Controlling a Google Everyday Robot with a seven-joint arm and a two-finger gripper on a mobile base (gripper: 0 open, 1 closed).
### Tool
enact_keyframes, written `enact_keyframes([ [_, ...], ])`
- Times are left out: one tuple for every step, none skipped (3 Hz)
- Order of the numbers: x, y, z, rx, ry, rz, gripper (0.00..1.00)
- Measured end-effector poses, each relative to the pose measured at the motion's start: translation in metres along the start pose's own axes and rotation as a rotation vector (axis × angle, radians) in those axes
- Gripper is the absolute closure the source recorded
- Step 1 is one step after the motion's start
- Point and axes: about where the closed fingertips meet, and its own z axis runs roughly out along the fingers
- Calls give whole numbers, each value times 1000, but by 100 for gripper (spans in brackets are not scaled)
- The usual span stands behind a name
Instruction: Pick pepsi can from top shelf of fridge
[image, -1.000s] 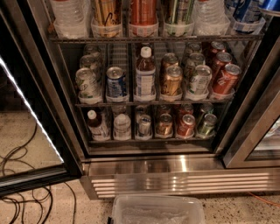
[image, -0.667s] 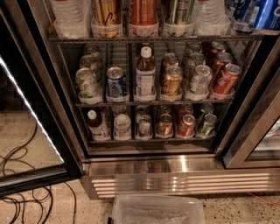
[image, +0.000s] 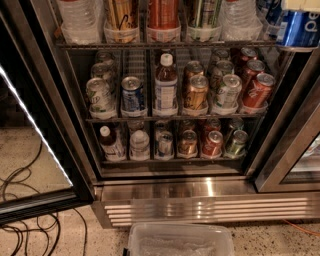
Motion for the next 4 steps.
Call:
enact_keyframes([
  [20, 33, 2, -95, 52, 14, 100],
  [37, 83, 7, -263, 132, 20, 100],
  [47, 135, 8, -438, 196, 13, 100],
  [46, 153, 8, -515, 202, -25, 100],
])
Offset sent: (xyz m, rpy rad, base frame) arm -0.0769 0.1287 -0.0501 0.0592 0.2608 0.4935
